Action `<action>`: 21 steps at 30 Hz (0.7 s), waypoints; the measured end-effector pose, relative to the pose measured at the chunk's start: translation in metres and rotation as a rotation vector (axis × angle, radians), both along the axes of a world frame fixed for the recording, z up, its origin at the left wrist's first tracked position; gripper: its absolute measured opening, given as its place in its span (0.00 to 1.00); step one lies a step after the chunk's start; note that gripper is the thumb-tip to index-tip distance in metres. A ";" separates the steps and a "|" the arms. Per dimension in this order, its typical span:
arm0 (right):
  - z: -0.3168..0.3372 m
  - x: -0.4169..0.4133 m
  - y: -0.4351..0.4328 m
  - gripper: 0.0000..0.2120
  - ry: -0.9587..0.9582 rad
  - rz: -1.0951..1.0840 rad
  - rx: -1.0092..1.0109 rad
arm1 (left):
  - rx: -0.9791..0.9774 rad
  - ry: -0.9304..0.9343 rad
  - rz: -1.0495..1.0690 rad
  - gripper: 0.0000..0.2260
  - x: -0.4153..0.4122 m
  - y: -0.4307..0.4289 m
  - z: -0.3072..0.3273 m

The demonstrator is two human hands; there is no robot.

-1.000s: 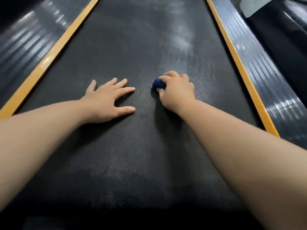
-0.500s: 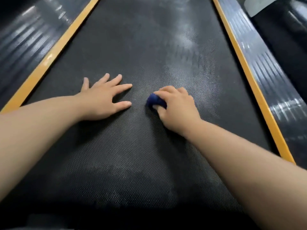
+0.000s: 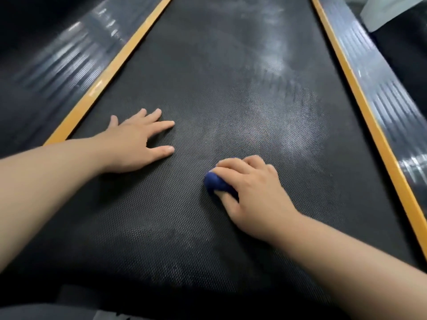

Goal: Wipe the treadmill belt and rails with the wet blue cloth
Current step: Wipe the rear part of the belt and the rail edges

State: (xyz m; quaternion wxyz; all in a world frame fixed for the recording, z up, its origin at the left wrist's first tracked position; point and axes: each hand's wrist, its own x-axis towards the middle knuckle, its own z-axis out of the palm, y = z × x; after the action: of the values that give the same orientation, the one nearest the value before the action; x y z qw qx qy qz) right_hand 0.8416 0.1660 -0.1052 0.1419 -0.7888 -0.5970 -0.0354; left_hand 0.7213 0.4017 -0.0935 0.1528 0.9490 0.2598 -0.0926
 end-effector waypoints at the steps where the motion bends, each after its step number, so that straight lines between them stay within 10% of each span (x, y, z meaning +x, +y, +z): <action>1: 0.002 0.009 0.006 0.16 -0.014 0.026 -0.013 | -0.014 0.017 0.008 0.32 -0.002 -0.001 0.000; 9: 0.005 0.078 0.101 0.14 0.052 -0.326 -0.122 | -0.010 0.039 0.039 0.32 -0.005 -0.008 -0.006; 21: 0.004 0.026 0.050 0.15 0.086 -0.015 -0.058 | -0.080 0.034 0.059 0.33 -0.001 -0.008 0.000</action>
State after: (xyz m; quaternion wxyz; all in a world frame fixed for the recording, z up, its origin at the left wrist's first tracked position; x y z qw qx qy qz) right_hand 0.8674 0.2159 -0.1017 0.1442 -0.7977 -0.5854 0.0146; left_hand 0.7207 0.3935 -0.0939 0.1887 0.9324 0.2862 -0.1144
